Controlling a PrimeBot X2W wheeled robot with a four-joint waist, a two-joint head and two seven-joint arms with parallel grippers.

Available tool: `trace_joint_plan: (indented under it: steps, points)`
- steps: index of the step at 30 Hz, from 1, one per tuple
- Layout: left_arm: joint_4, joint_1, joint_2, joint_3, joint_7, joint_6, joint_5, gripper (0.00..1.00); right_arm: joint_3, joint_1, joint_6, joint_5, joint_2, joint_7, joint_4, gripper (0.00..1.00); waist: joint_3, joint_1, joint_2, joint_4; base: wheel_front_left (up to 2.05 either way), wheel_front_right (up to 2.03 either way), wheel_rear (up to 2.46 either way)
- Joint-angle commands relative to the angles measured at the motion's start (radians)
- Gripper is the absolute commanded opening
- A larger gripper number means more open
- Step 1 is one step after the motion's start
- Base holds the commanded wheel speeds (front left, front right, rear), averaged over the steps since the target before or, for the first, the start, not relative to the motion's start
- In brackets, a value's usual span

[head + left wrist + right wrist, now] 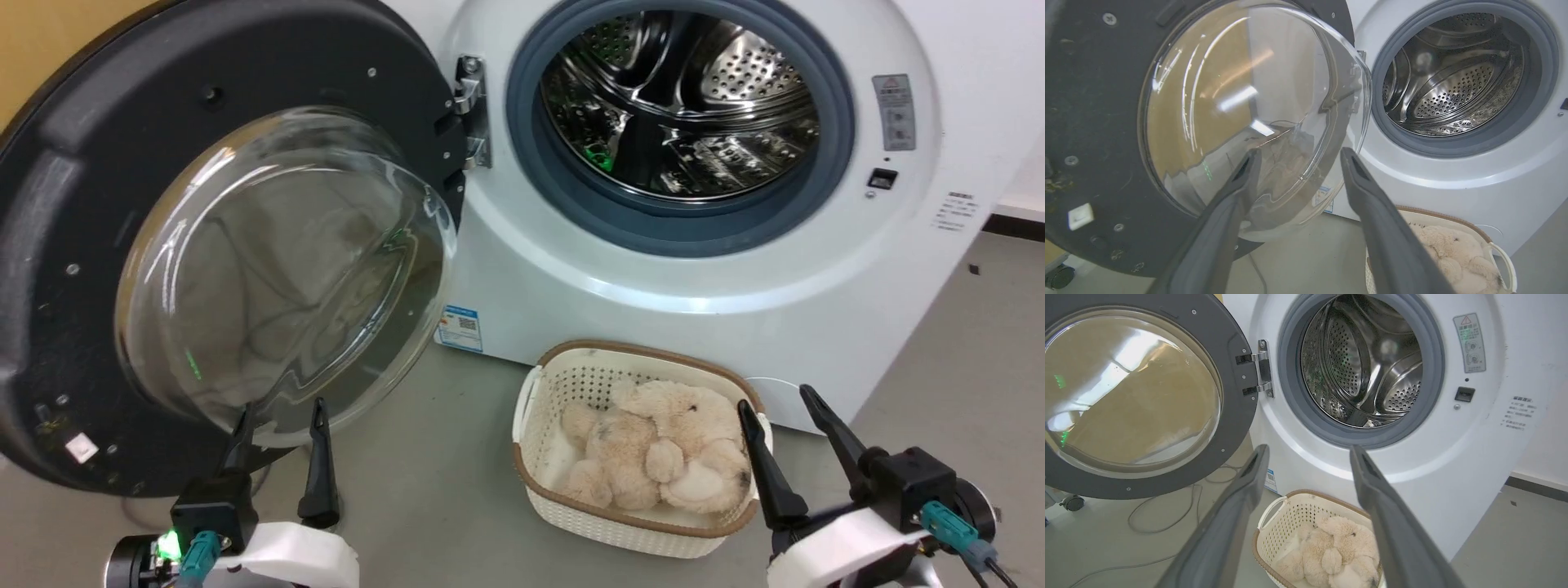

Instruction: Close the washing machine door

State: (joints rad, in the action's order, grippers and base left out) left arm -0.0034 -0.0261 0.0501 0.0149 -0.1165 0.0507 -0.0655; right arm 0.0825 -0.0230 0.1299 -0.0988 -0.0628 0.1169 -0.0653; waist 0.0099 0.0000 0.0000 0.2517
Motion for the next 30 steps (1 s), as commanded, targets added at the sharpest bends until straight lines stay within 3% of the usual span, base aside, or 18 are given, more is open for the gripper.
trace_joint_plan:
  steps: [1, 30]
  points:
    - [-0.007, -0.016, 0.0, 0.004, -0.01, 0.006, -0.008, 1.0, 0.007, -0.02, 0.0, -0.012, -0.006, 0.009, -0.007, 1.0, 0.003, 0.0, 0.0, 0.008, 0.0, 0.0, 0.0]
    - [-0.057, -0.054, 0.0, -0.008, -0.07, 0.077, -0.049, 1.0, 0.086, -0.075, 0.001, -0.102, -0.05, 0.07, -0.049, 1.0, 0.019, 0.0, 0.0, 0.137, -0.06, -0.06, -0.06]
